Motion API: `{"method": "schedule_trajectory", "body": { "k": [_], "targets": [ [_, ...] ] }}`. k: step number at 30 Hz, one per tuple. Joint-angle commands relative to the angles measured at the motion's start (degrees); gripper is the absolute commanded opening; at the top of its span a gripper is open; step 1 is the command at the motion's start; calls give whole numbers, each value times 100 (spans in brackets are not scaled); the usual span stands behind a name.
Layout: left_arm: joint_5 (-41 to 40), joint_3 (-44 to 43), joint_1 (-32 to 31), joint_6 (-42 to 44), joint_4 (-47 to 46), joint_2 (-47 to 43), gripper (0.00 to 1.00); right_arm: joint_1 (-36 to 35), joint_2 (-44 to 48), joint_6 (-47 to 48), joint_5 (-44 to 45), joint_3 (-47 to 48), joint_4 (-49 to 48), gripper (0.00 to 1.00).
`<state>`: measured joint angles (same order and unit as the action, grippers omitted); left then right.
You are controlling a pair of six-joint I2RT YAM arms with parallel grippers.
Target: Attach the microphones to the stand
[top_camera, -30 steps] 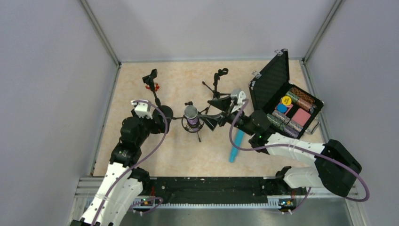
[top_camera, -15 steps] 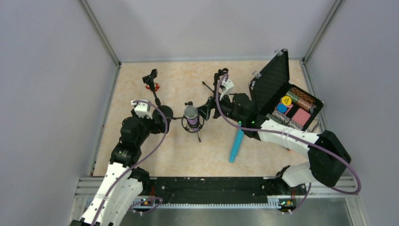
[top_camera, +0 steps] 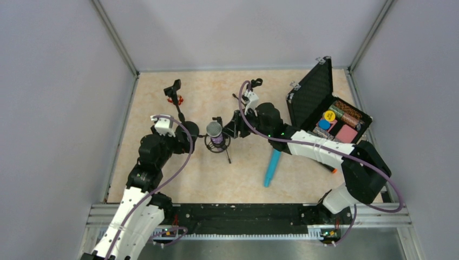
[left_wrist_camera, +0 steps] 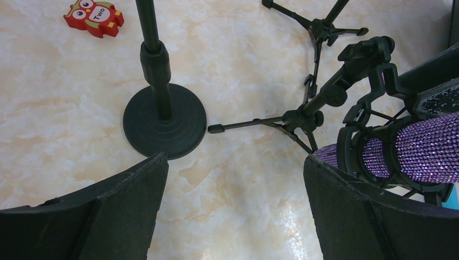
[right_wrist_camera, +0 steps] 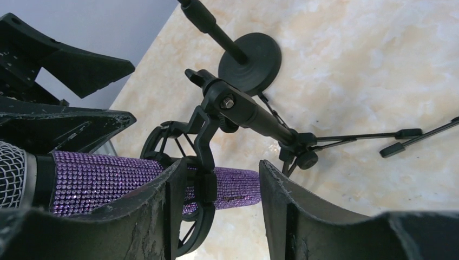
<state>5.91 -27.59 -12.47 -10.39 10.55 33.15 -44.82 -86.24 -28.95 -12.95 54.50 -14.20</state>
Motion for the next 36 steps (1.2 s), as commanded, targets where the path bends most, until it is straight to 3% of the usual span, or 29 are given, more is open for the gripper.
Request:
{"method": "schedule_trajectory", "body": {
  "k": [1,9,15,23,30,36],
  "targets": [
    [-56,-114,19,55,-189,-41,99,21,-181,-228,-390,240,-127,48],
    [-112,-134,23,76,-161,-59,99,25,-329,-770,-693,291,-374,43],
    [-756,-278,24,241,155,-190,99,-55,-317,-1257,-656,17,-802,43],
    [-790,-238,17,274,127,-313,99,-144,-337,-1622,-388,9,-992,53],
    [-711,-246,16,270,108,-288,98,5,306,-1653,115,-230,-1059,62],
    [-675,-233,17,265,97,-280,99,281,892,-1706,308,-569,-947,61]
  ]
}}
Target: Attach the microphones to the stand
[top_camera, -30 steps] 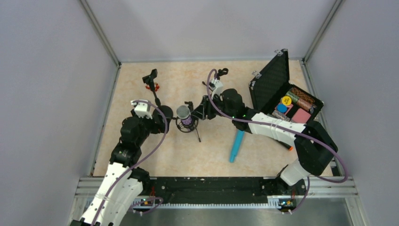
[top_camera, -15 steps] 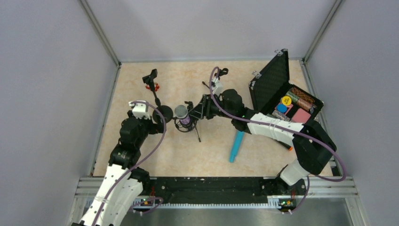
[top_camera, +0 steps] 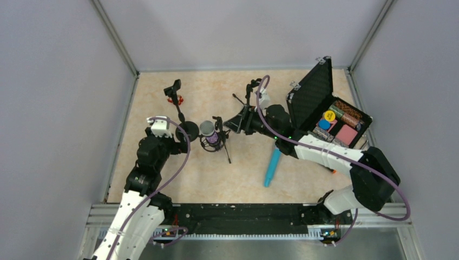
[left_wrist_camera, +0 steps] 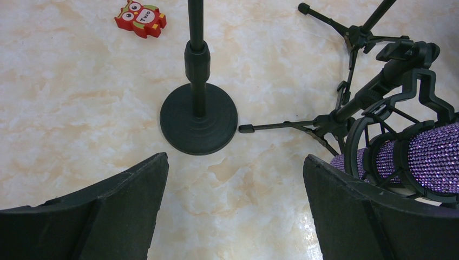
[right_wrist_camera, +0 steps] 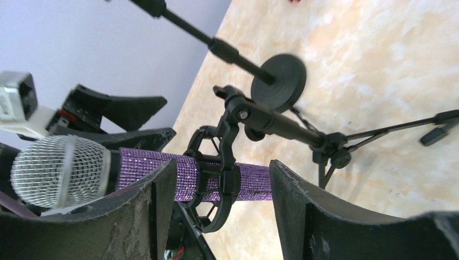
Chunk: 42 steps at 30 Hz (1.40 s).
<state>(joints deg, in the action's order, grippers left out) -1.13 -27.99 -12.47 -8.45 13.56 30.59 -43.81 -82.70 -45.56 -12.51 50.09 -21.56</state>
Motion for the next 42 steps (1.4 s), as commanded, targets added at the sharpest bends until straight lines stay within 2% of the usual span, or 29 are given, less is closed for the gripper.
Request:
{"method": "schedule_trajectory", "body": {
  "k": [1,6,15,25,37,42],
  "targets": [
    [25,-198,16,73,-200,-18,99,189,594,42,281,-144,-94,59],
    [6,-206,19,69,-184,-38,98,193,694,758,10,-69,823,52],
    [-6,-199,16,70,-187,-56,99,153,387,2296,-618,383,2525,53],
    [-65,-200,17,61,-187,-57,99,-565,-170,2677,-343,1028,2761,55],
    [-649,-241,17,63,-57,-361,99,-692,-954,2275,-584,1896,2346,55],
    [-705,-137,16,71,-157,-528,99,-720,-1216,2013,-374,2054,2327,56]
  ]
}}
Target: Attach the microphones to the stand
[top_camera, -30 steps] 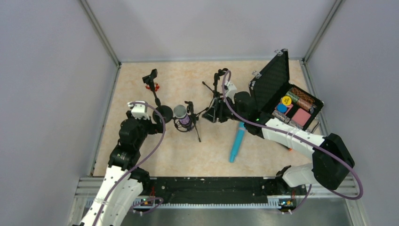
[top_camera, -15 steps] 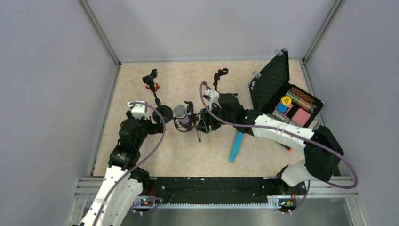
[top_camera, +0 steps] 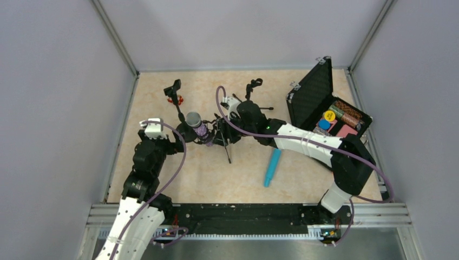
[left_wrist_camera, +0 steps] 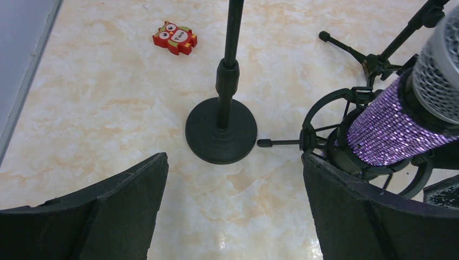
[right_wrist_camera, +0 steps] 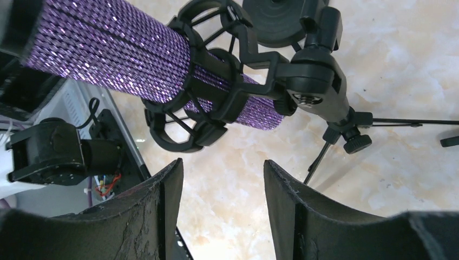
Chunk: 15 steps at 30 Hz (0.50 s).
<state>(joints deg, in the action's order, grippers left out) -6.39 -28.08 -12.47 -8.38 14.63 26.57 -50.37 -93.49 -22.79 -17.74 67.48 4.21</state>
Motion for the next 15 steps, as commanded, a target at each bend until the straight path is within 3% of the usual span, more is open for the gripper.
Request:
{"method": "schedule_trajectory", "body": {
  "k": [1,8,15],
  "targets": [
    [-178,-127,16,63,-267,-125,99,-63,-126,-301,236,299,-269,56],
    [-135,-144,17,64,-276,-93,99,-53,346,115,417,53,-374,61],
    [-114,-134,16,70,-281,-100,99,286,846,808,3,-309,-375,68]
  ]
}}
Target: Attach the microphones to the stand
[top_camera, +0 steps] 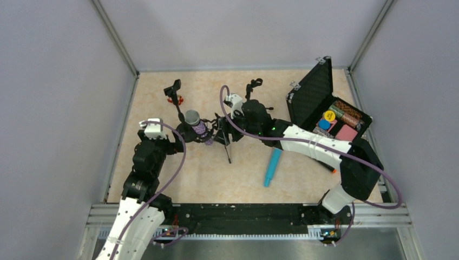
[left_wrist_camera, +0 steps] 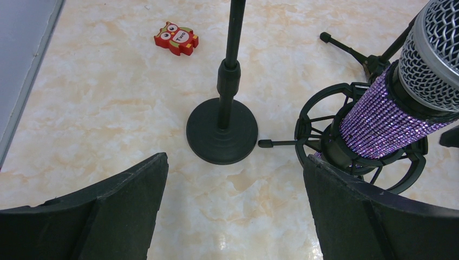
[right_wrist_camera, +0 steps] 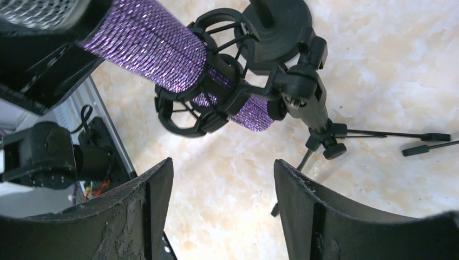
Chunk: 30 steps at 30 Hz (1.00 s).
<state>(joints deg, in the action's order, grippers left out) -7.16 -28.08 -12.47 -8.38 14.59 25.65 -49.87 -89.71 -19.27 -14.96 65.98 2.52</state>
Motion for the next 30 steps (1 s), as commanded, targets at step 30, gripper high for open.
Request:
{"method": "schedule_trajectory", "body": {
  "k": [30],
  "targets": [
    [135,-95,16,80,-342,-12,99,1036,-896,2921,-3332,422,-1871,78]
  ]
}}
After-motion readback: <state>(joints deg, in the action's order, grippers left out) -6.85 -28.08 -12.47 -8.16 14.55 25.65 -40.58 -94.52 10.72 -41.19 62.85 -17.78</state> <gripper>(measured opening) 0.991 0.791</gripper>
